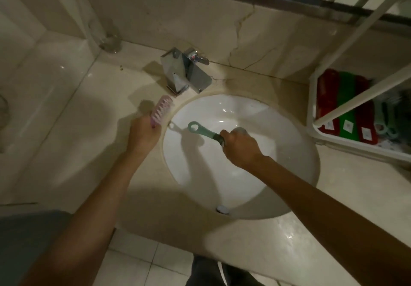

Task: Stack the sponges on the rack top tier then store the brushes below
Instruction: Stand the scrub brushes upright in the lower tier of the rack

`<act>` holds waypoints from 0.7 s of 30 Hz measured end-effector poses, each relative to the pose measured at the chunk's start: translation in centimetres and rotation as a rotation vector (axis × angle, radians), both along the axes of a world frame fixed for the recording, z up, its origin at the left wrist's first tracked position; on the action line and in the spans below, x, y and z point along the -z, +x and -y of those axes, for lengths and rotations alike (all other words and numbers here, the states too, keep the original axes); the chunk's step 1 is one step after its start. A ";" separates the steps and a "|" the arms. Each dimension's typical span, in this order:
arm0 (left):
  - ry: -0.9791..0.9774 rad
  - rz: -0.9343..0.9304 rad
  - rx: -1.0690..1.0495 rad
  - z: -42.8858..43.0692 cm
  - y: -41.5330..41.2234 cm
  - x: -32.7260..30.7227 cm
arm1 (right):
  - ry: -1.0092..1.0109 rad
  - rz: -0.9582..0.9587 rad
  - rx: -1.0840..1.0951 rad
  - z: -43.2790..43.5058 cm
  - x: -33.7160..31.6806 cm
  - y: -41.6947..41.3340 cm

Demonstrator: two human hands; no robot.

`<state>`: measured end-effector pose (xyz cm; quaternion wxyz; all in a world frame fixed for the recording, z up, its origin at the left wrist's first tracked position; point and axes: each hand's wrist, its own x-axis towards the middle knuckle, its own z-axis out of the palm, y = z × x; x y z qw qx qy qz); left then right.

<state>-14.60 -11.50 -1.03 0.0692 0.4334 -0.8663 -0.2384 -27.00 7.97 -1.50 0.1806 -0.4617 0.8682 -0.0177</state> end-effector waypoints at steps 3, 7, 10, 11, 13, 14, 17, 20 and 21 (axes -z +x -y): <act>0.146 -0.029 0.137 -4.3 1.7 -1.5 | 0.050 -0.017 -0.004 -2.0 -0.8 0.4; 0.275 -0.015 0.316 -8.7 -0.3 -3.4 | 0.052 -0.022 -0.012 -5.2 -2.0 0.2; 0.287 0.079 0.474 -12.1 -3.4 -4.2 | 0.007 -0.093 -0.025 -8.2 -3.2 0.0; 0.287 0.110 0.521 -13.3 -4.4 -4.3 | -0.006 -0.119 -0.013 -9.3 -3.6 -0.1; 0.258 0.147 0.617 -16.0 -6.4 -4.3 | -0.040 -0.161 0.052 -11.8 -4.3 -0.4; 0.250 0.139 0.667 -17.4 -7.2 -4.3 | -0.085 -0.168 0.113 -13.2 -4.6 -0.4; 0.350 0.043 0.756 -21.5 -9.3 -4.4 | -0.350 -0.242 0.337 -17.9 -5.3 0.1; 0.584 -0.063 0.644 -25.6 -11.0 -4.6 | -0.679 -0.104 0.776 -22.6 -5.5 0.4; 0.678 -0.092 0.606 -27.1 -11.5 -4.7 | -0.757 0.037 0.931 -23.8 -5.5 0.3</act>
